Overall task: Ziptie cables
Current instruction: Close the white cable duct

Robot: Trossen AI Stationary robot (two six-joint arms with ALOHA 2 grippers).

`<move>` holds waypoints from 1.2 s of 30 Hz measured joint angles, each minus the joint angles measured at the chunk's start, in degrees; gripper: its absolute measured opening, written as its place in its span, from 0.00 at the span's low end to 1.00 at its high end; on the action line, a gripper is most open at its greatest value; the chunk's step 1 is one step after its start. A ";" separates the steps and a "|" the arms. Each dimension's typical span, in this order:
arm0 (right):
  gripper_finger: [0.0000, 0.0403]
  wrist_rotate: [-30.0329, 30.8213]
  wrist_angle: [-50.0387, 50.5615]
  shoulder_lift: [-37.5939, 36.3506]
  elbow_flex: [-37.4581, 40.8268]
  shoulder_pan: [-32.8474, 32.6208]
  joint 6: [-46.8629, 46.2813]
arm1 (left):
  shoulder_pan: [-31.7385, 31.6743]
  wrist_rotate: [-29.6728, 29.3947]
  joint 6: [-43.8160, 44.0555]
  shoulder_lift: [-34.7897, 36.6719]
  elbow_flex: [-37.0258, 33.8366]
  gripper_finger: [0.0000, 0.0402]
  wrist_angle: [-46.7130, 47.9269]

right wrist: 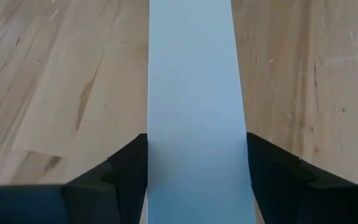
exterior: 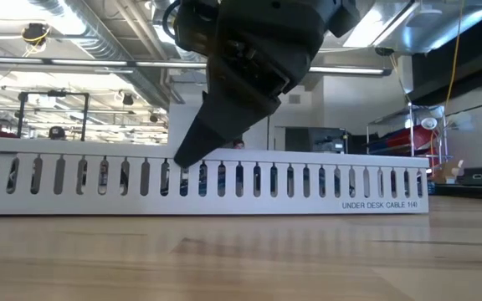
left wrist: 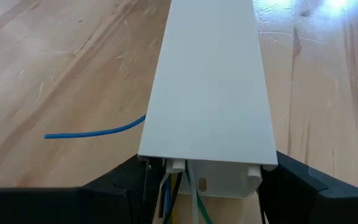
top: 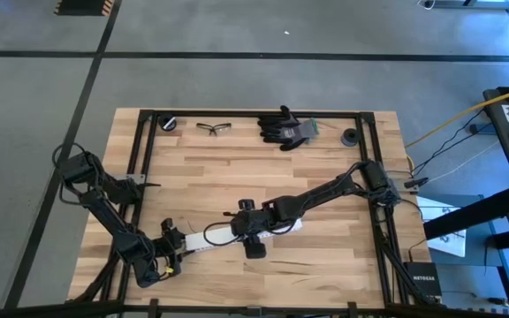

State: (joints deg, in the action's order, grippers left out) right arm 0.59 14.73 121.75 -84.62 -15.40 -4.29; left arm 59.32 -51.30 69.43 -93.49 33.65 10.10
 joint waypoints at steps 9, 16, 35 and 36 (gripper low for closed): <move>0.52 -0.18 -0.38 0.02 0.04 0.02 0.13 | -0.03 -0.12 -0.27 0.00 0.00 0.51 -0.01; 0.52 -0.65 -0.43 0.04 0.04 0.07 0.81 | -0.05 -0.16 -0.31 -0.02 0.00 0.51 -0.08; 0.55 -0.23 -1.51 1.27 -0.20 0.00 0.33 | -0.05 -0.33 1.11 -0.04 0.00 0.51 0.01; 0.55 -0.23 -1.52 1.27 -0.20 0.00 0.33 | -0.05 -0.33 1.09 -0.04 0.00 0.51 0.01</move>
State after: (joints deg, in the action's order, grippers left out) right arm 0.36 13.21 123.02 -84.82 -15.40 -3.96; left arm 59.27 -51.64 70.52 -93.54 33.65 10.11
